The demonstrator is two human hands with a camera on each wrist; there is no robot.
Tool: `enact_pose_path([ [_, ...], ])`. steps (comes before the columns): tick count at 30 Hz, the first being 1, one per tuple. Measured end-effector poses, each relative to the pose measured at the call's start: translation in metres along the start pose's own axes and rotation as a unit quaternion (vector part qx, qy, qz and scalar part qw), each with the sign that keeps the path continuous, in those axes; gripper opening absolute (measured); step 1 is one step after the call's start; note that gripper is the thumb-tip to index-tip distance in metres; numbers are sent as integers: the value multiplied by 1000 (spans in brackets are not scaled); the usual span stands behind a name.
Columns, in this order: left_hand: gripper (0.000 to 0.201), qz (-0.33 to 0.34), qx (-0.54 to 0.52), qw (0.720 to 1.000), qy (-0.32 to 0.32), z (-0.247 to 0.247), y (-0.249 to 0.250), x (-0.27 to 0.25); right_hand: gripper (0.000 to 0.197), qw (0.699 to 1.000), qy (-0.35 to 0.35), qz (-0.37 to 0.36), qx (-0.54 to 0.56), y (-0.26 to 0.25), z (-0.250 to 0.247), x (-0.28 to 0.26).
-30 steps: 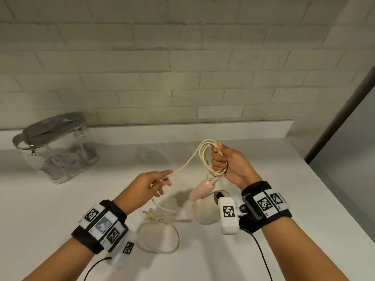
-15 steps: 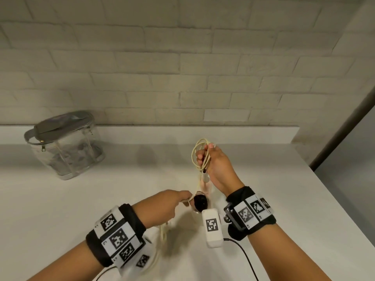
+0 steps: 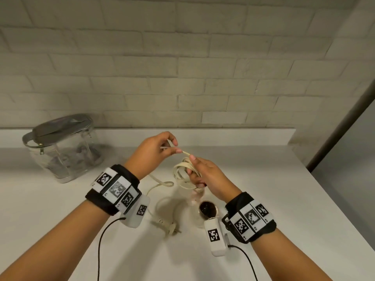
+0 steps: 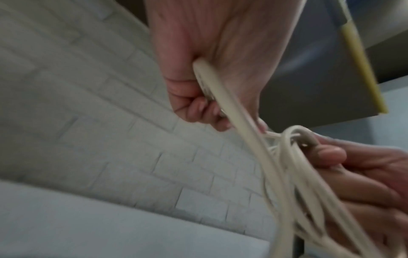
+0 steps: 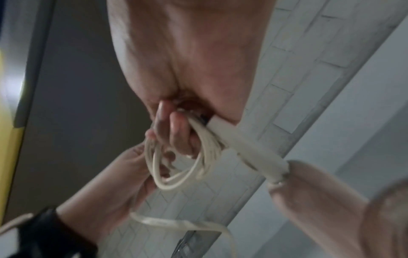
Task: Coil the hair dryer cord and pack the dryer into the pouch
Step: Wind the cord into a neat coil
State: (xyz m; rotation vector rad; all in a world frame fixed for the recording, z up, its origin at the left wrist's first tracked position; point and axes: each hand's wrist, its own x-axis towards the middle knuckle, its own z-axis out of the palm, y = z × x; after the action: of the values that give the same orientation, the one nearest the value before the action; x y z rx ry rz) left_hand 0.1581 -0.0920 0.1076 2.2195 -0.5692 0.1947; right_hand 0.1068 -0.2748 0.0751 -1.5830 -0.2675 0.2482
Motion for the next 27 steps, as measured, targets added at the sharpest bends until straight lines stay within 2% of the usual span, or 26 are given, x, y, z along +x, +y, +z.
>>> enact_pose_path([
  [2,5,-23,-33,999,23,3,-17,-1,41,997,32,-3,68,5,-9,1],
  [3,8,-45,-58,997,12,5,-28,-5,42,994,44,-2,102,7,-15,3],
  [5,10,-109,-139,983,-55,13,-45,-19,42,988,52,1,146,11,-23,6],
  [7,34,-177,-281,936,-117,22,-51,-36,41,981,52,3,187,11,-27,8],
  [8,38,-208,-369,895,-141,26,-52,-43,41,976,55,2,212,12,-29,10],
  [10,29,-237,-491,819,-178,28,-48,-54,39,966,54,4,252,13,-33,12],
  [12,32,-251,-533,789,-175,23,-46,-61,39,965,40,9,260,13,-34,14],
  [14,28,-265,-509,805,-148,20,-51,-63,41,962,35,8,270,14,-36,15],
  [16,28,-259,-420,866,-78,17,-63,-65,44,950,41,7,309,14,-42,15],
  [18,6,-219,-288,932,20,15,-78,-68,45,942,45,11,331,16,-45,15],
  [19,11,-185,-205,959,57,15,-84,-70,45,940,45,12,337,15,-45,15],
  [20,17,-151,-125,978,65,19,-91,-73,44,937,47,9,345,15,-45,15],
  [22,29,-117,-22,993,20,30,-96,-79,42,933,54,4,357,14,-41,17],
  [24,46,-93,39,991,-93,49,-96,-88,41,934,73,-2,350,14,-37,21],
  [26,59,-60,143,961,-227,71,-83,-100,38,940,96,-10,328,15,-30,25],
  [27,65,-43,198,942,-266,79,-70,-107,37,944,109,-16,312,15,-26,27],
])
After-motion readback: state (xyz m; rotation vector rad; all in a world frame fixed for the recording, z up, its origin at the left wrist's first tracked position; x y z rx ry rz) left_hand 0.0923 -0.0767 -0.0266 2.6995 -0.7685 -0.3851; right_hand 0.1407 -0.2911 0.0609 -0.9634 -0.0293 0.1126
